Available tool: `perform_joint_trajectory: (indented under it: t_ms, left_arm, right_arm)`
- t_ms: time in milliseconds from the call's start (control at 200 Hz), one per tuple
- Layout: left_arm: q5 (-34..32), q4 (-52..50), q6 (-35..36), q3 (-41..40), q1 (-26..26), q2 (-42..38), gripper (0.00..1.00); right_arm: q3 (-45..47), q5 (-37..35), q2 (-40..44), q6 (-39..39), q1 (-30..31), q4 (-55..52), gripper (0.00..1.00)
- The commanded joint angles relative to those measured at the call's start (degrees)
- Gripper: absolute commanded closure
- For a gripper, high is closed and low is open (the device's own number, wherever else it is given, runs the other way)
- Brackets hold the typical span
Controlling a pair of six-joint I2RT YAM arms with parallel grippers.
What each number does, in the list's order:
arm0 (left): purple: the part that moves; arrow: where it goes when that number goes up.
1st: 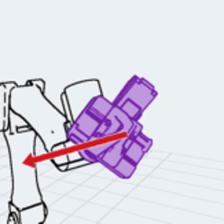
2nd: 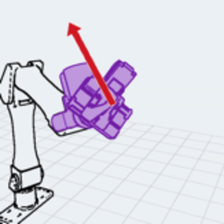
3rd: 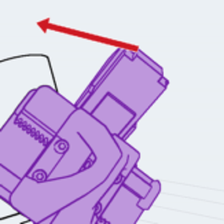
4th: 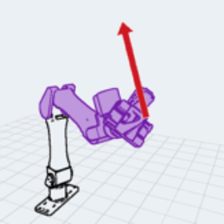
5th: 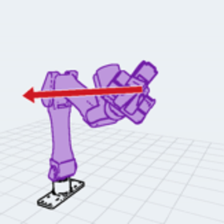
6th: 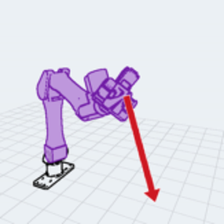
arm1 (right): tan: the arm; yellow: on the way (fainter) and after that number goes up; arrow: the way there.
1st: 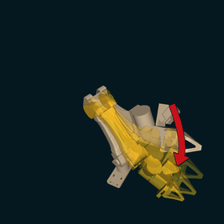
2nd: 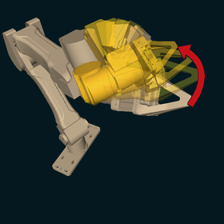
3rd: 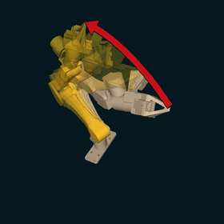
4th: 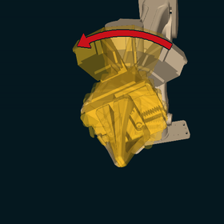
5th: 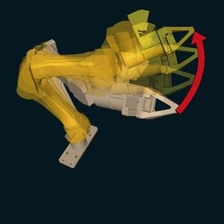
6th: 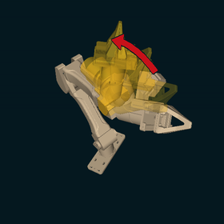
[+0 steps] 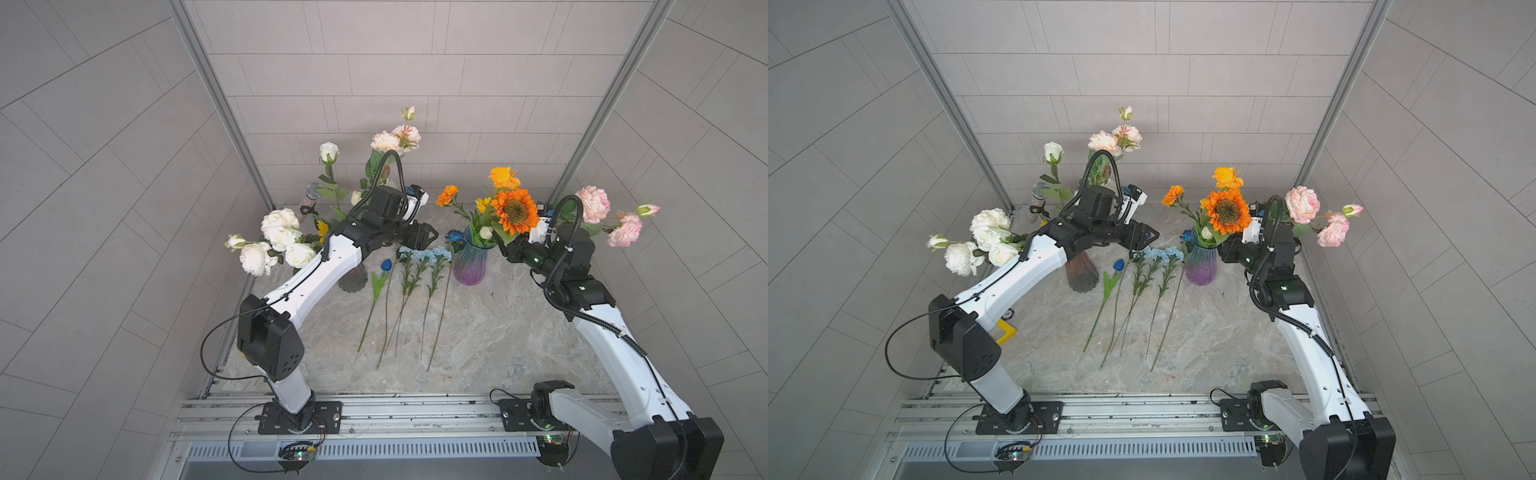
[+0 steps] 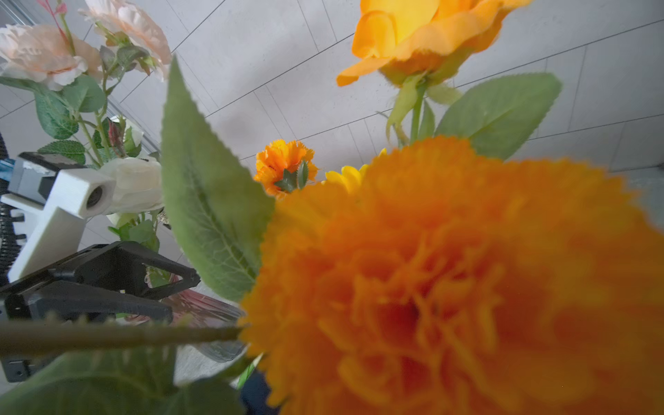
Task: Pick out blue flowers from the vase
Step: Pick up the flower from the vase.
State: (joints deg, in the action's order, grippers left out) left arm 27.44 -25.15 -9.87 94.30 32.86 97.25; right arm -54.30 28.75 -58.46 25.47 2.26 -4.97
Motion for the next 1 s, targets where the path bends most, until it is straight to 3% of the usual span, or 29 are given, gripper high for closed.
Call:
perform_joint_trajectory:
  t_ms: [0,730,996]
  left_arm:
    - [0.9,1.7,-0.7,-1.1,-0.4,-2.1,0.33]
    - [1.8,3.3,-1.0,-3.2,-2.2,-3.4,0.33]
    - [2.1,3.3,-1.1,-3.6,-2.8,-3.5,0.33]
  right_arm:
    - [-1.3,-2.7,2.6,-1.3,0.2,-0.6,0.64]
    - [-14.1,-4.1,6.9,-7.9,-1.0,-14.4,0.64]
    - [-17.7,-2.4,9.3,-6.1,-2.9,-15.5,0.63]
